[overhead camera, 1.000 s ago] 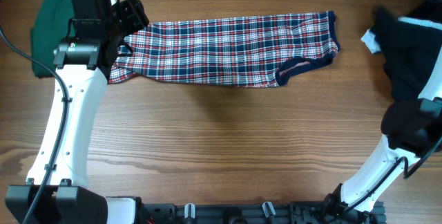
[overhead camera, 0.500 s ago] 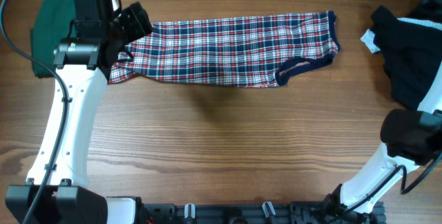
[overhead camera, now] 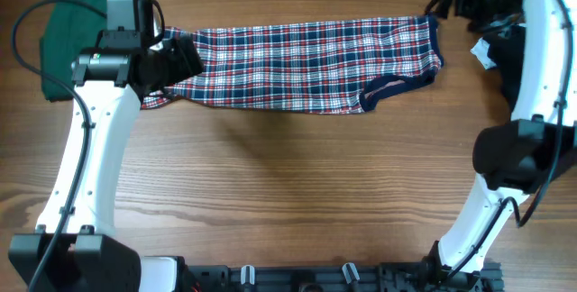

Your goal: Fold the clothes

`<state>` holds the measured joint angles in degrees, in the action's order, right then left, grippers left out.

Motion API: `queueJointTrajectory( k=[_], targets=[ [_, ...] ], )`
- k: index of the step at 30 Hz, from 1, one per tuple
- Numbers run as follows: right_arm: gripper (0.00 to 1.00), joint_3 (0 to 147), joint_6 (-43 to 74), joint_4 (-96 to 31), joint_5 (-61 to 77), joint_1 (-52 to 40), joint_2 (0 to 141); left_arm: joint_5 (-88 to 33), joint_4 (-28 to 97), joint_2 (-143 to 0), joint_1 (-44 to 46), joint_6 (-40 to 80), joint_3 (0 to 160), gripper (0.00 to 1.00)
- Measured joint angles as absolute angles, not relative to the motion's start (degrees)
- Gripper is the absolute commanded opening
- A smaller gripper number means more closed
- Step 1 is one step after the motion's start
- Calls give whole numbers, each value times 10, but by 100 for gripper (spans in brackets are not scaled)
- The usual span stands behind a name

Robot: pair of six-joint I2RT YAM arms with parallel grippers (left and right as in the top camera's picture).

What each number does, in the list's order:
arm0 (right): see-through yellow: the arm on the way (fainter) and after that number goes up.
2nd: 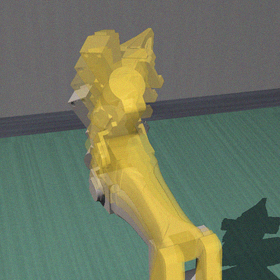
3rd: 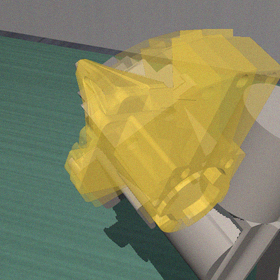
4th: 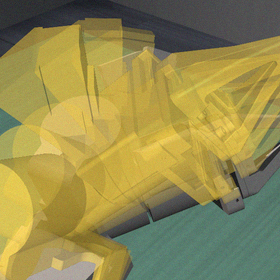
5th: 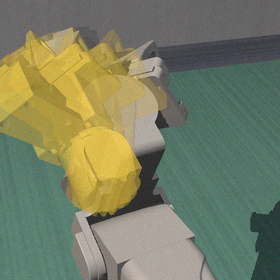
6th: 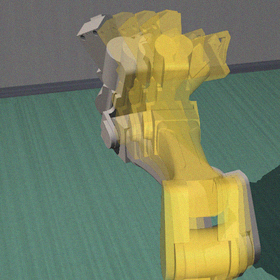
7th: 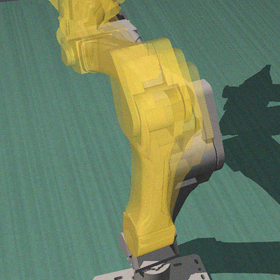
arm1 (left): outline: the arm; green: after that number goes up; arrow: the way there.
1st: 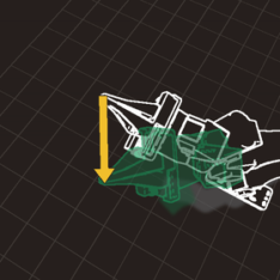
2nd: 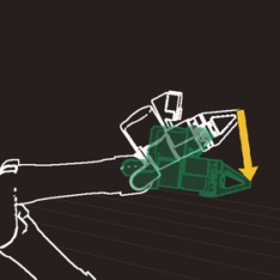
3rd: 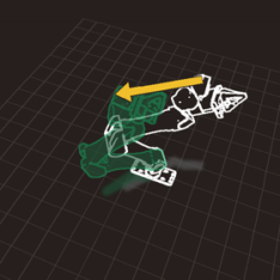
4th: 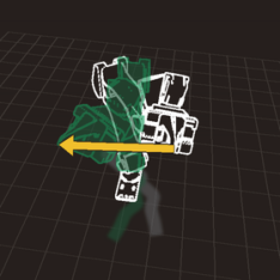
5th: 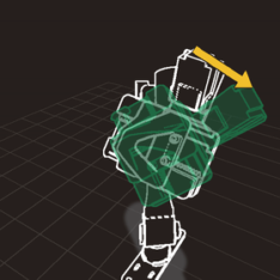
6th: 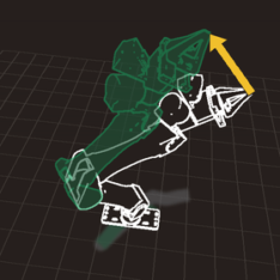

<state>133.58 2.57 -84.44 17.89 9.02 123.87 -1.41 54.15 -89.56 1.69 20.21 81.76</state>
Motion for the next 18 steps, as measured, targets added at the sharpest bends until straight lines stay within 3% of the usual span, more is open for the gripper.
queueJointTrajectory(
  k=[11, 18],
  targets=[
    [93, 1103, 30, -690, 173, 84, 1245, 3, 566, -940, 3, 202, 818, 85],
    [93, 1061, 30, -613, 173, 84, 1247, 49, 505, -991, 3, 202, 818, 84]
  ],
)
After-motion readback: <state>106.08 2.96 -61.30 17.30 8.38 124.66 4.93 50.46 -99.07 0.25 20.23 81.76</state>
